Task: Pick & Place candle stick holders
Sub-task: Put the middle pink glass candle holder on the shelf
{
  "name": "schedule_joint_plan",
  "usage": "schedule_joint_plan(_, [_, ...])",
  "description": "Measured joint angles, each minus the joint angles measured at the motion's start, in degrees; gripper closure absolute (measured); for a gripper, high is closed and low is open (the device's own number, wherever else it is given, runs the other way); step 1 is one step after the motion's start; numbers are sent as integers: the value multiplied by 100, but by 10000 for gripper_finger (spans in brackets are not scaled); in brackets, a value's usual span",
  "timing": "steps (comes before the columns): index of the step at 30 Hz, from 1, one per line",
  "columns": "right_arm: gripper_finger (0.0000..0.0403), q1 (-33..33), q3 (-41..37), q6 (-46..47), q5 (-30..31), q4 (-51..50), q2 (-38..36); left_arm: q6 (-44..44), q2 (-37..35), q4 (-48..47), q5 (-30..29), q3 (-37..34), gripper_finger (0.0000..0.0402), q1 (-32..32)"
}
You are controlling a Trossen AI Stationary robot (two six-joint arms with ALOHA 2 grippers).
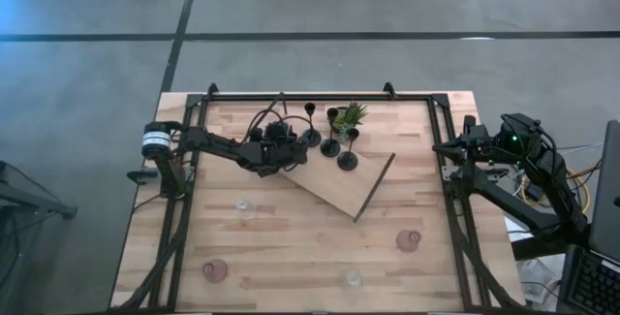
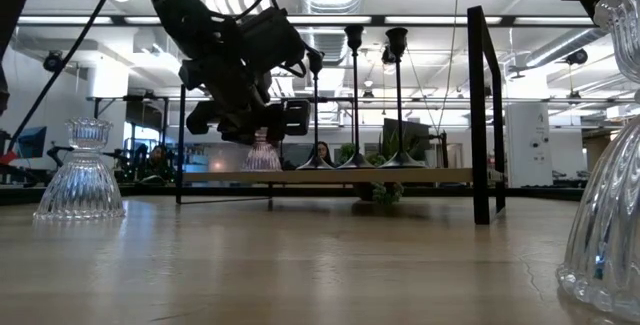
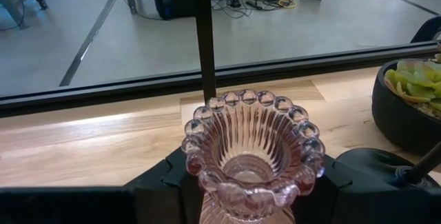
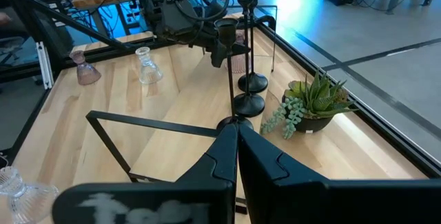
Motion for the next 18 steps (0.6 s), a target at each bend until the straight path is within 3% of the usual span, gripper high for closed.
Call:
schedule_joint_plan(11, [394,1,0,0,-1,1,0,7,0,41,1,0,230,0])
schedule_joint_plan(18, [394,2,-1,0,1,1,0,13,0,52,3,-2,195,0])
